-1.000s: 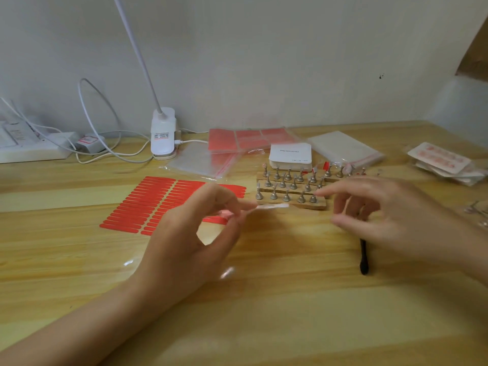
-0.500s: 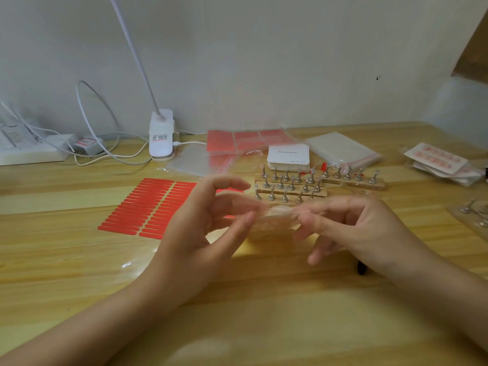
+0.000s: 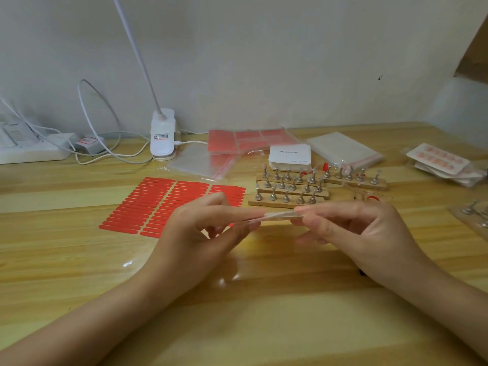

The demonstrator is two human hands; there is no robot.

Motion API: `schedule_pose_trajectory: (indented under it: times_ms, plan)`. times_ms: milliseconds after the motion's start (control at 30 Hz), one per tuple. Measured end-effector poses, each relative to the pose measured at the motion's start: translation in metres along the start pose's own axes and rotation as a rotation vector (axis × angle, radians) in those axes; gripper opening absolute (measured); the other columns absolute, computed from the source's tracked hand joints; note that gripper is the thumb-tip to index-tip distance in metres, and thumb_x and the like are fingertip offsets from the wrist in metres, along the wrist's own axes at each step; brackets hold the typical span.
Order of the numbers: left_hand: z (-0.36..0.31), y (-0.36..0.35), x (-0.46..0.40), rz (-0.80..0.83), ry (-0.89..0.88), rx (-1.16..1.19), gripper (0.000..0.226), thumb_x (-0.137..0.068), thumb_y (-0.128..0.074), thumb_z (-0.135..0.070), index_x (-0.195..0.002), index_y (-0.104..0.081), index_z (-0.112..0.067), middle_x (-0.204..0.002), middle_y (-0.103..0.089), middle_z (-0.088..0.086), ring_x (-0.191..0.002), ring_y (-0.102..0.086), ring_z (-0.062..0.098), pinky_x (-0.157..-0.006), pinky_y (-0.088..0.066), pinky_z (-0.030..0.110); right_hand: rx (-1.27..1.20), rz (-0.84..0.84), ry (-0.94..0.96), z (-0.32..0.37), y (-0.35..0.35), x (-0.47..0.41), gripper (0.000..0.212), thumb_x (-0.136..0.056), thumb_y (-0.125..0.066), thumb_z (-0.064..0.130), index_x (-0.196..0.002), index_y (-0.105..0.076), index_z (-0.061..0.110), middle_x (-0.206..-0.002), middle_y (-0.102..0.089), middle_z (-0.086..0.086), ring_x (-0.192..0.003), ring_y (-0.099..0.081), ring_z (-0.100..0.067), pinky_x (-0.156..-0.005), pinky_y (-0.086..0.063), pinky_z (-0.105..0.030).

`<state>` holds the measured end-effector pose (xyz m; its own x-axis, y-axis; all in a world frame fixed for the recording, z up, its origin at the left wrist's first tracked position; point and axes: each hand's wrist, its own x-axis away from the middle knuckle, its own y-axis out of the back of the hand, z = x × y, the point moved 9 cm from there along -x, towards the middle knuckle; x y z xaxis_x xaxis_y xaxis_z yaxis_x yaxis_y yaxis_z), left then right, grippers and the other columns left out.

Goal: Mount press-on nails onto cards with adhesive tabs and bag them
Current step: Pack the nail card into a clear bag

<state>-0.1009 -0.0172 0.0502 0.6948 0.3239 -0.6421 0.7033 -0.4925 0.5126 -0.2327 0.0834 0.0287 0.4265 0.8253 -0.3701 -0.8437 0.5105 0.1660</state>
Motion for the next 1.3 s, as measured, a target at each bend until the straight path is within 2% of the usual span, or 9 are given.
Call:
schedule_pose_trajectory:
  times_ms: [167, 333, 433, 500, 733, 900, 1133, 1233, 1300]
  plan:
    - [0.007, -0.004, 0.001, 0.069, -0.013, -0.006, 0.034, -0.074, -0.067, -0.011, -0.107, -0.064, -0.007, -0.064, -0.046, -0.010, -0.057, -0.043, -0.002, -0.057, -0.036, 0.009, 0.170, 0.000, 0.122, 0.003, 0.001, 0.002, 0.021, -0.066, -0.066, 0.021, -0.086, -0.071, 0.023, -0.083, -0.068, 0.028, -0.082, -0.066, 0.006, -0.074, -0.045, -0.004]
    - [0.014, -0.010, 0.010, 0.130, 0.080, 0.067, 0.034, -0.078, -0.068, -0.034, -0.112, -0.066, -0.028, -0.056, -0.066, -0.013, -0.041, -0.054, 0.002, -0.048, -0.044, 0.015, 0.194, -0.008, 0.172, 0.003, 0.003, 0.004, 0.028, -0.068, -0.066, 0.019, -0.095, -0.069, 0.018, -0.086, -0.067, 0.030, -0.087, -0.065, 0.006, -0.076, -0.046, -0.005]
    - [0.019, -0.017, 0.014, 0.187, 0.172, 0.211, 0.039, -0.079, -0.066, -0.031, -0.119, -0.062, -0.034, -0.056, -0.067, -0.014, -0.035, -0.056, 0.012, -0.045, -0.050, 0.021, 0.161, -0.007, 0.150, 0.000, 0.002, 0.004, 0.022, -0.067, -0.066, 0.023, -0.088, -0.071, 0.024, -0.086, -0.068, 0.028, -0.086, -0.066, 0.005, -0.076, -0.046, -0.006]
    - [0.017, -0.017, 0.014, 0.196, 0.190, 0.250, 0.040, -0.080, -0.063, -0.030, -0.120, -0.062, -0.033, -0.060, -0.068, -0.016, -0.041, -0.062, 0.019, -0.052, -0.055, 0.028, 0.182, -0.011, 0.149, -0.001, 0.001, 0.003, 0.022, -0.067, -0.066, 0.026, -0.088, -0.072, 0.024, -0.086, -0.068, 0.028, -0.087, -0.066, 0.004, -0.077, -0.046, -0.006]
    - [0.014, -0.017, 0.009, 0.190, 0.206, 0.289, 0.031, -0.082, -0.067, -0.035, -0.111, -0.063, -0.025, -0.097, -0.070, -0.018, -0.062, -0.070, 0.009, -0.063, -0.055, 0.019, 0.226, -0.019, 0.185, 0.002, 0.003, 0.004, 0.025, -0.070, -0.072, 0.028, -0.092, -0.072, 0.018, -0.088, -0.068, 0.027, -0.087, -0.066, 0.004, -0.078, -0.046, -0.006]
    - [0.021, -0.018, 0.011, 0.155, 0.302, 0.375, 0.020, -0.076, -0.065, -0.023, -0.094, -0.072, -0.017, -0.087, -0.073, -0.012, -0.074, -0.071, 0.009, -0.072, -0.050, 0.012, 0.150, -0.011, 0.147, 0.004, 0.000, 0.003, 0.027, -0.066, -0.066, 0.029, -0.091, -0.068, 0.038, -0.085, -0.068, 0.028, -0.085, -0.066, 0.005, -0.076, -0.046, -0.005]
    - [0.025, -0.020, 0.012, 0.121, 0.376, 0.424, 0.024, -0.074, -0.061, -0.025, -0.092, -0.073, -0.015, -0.079, -0.074, -0.005, -0.078, -0.070, 0.006, -0.069, -0.049, 0.010, 0.054, 0.011, 0.035, -0.003, -0.001, 0.004, 0.034, -0.060, -0.068, 0.029, -0.094, -0.068, 0.031, -0.089, -0.070, 0.022, -0.080, -0.066, 0.004, -0.072, -0.045, -0.004]
    - [0.023, -0.021, 0.014, 0.123, 0.388, 0.432, 0.023, -0.073, -0.062, -0.025, -0.091, -0.074, -0.016, -0.079, -0.074, -0.005, -0.079, -0.070, 0.007, -0.069, -0.051, 0.012, 0.093, 0.019, 0.087, 0.003, -0.005, 0.004, 0.031, -0.063, -0.068, 0.025, -0.093, -0.068, 0.031, -0.065, -0.065, 0.025, -0.063, -0.061, 0.009, -0.063, -0.042, -0.001]
    - [0.022, -0.022, 0.014, 0.122, 0.398, 0.441, 0.023, -0.073, -0.062, -0.025, -0.090, -0.074, -0.016, -0.078, -0.074, -0.005, -0.078, -0.071, 0.007, -0.069, -0.051, 0.012, 0.077, -0.007, 0.109, 0.007, -0.004, 0.004, 0.025, -0.064, -0.067, 0.027, -0.088, -0.073, 0.033, -0.069, -0.068, 0.024, -0.067, -0.063, 0.008, -0.064, -0.044, -0.003]
